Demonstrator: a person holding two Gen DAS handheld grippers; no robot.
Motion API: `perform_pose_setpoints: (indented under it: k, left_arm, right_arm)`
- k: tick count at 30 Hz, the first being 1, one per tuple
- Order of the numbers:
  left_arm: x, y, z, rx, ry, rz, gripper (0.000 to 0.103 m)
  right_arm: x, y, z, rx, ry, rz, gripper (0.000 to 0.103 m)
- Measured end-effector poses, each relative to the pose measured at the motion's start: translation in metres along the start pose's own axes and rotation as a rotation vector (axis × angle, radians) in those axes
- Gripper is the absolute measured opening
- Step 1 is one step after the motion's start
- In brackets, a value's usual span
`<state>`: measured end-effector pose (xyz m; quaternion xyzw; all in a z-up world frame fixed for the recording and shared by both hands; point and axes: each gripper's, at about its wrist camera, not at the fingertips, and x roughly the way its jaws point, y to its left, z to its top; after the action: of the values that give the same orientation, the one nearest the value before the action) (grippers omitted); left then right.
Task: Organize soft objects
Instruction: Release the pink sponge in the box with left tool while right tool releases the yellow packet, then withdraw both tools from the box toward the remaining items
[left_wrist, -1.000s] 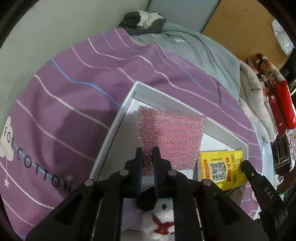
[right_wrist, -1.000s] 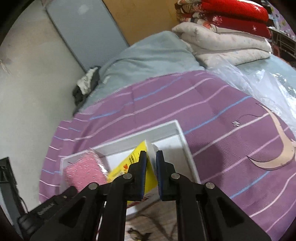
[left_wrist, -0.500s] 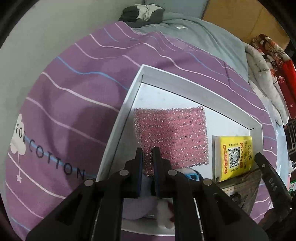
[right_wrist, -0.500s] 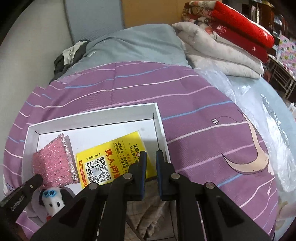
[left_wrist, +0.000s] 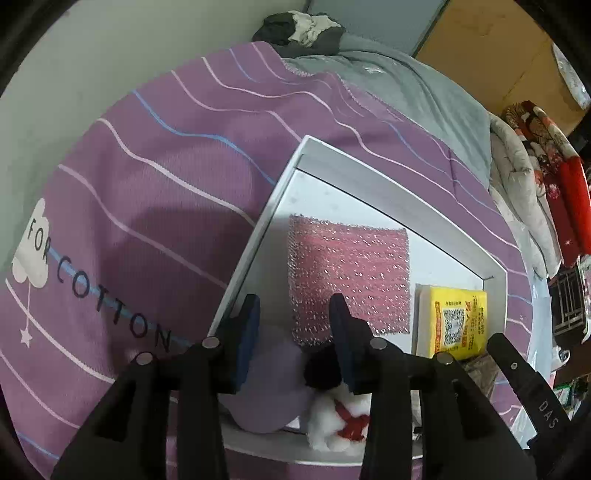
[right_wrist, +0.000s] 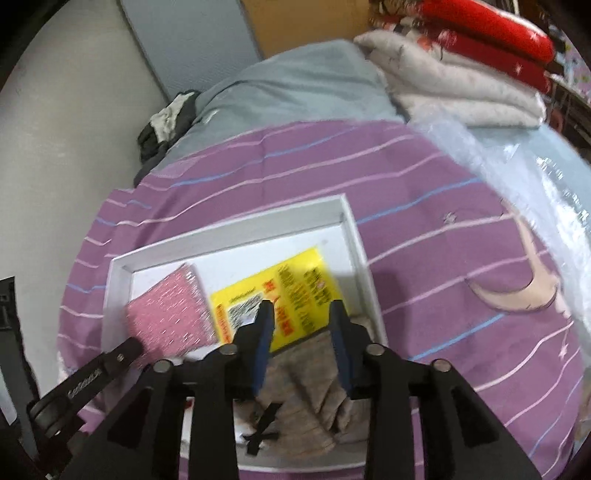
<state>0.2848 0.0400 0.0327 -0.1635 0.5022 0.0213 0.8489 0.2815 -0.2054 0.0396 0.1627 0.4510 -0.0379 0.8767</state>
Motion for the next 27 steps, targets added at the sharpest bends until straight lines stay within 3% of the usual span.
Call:
perform_pose_setpoints:
  k: [4,8,18,24,27]
  left_arm:
    - [-0.007,-0.012,-0.008,0.043,0.015,-0.023,0.041]
    - [-0.014,-0.026,-0.014,0.111,0.031,-0.026,0.041]
    - [-0.032,-0.048,-0.022,0.2,0.027,-0.018,0.041]
    - [-0.039,-0.053,-0.026,0.231,0.049,0.002,0.041]
    - [-0.044,-0.054,-0.028,0.223,0.05,-0.008,0.041]
  right_arm:
    - [-0.006,0.005,-0.003,-0.009,0.028,0.022,0.032]
    - [-0.011,0.013,-0.008,-0.05,0.069,0.026,0.043]
    - [-0.05,0.015,-0.015,-0.055,0.116,0.107,0.043]
    - [-0.061,0.015,-0.021,-0.058,0.143,0.033,0.044]
    - [-0.063,0.014,-0.024,-0.065,0.158,0.042,0.044]
